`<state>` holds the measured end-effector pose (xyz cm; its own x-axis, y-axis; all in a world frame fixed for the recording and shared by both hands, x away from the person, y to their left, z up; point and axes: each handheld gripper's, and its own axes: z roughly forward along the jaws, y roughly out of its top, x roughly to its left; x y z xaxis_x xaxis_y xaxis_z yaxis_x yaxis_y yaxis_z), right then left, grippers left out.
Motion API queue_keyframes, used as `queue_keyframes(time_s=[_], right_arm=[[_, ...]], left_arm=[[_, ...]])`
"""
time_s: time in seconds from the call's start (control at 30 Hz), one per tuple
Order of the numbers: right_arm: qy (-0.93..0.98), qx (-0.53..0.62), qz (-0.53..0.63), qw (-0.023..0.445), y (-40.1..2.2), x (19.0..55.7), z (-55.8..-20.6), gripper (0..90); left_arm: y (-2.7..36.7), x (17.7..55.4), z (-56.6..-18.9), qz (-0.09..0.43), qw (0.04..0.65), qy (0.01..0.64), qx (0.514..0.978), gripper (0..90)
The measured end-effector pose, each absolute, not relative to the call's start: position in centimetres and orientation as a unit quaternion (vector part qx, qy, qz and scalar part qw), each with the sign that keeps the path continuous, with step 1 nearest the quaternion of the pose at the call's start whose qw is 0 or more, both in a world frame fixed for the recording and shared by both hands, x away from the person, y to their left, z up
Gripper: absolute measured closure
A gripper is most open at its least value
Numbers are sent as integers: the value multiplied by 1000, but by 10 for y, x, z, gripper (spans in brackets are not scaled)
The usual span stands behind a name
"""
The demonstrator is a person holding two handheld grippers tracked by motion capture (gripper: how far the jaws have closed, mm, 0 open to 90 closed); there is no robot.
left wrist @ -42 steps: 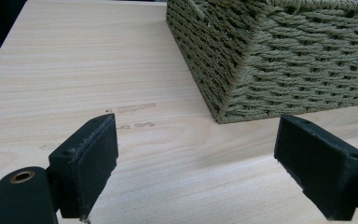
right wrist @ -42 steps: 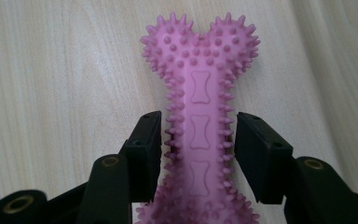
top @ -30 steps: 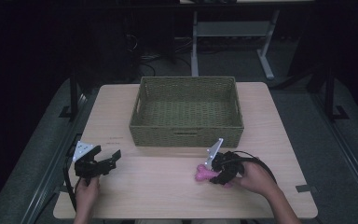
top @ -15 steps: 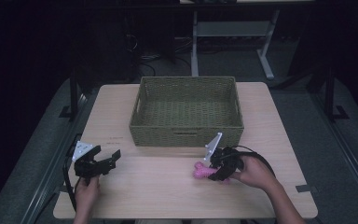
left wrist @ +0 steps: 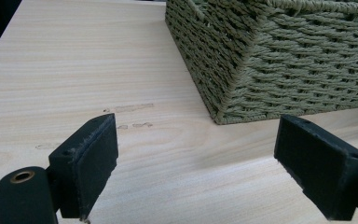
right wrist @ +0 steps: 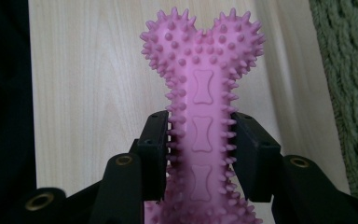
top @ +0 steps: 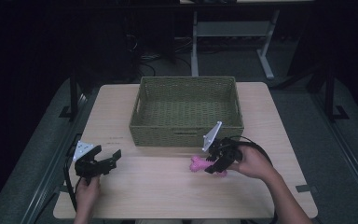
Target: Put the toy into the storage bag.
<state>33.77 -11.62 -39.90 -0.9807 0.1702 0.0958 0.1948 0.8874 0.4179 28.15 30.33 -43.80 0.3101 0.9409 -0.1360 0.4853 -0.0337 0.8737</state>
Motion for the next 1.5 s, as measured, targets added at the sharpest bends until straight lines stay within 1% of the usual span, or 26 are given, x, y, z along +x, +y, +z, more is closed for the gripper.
queue_keyframes(time_s=[0.7, 1.43, 1.5], right_arm=[[-964, -90, -246, 39, -119, 352, -372, 581], [-963, -85, -252, 32, -118, 366, -346, 581], [-961, -85, -260, 37, -119, 368, -342, 582]], left_arm=[[303, 282, -438, 254, 450, 530, 673, 130], [303, 283, -438, 255, 449, 529, 673, 130], [303, 283, -438, 255, 449, 528, 674, 130]])
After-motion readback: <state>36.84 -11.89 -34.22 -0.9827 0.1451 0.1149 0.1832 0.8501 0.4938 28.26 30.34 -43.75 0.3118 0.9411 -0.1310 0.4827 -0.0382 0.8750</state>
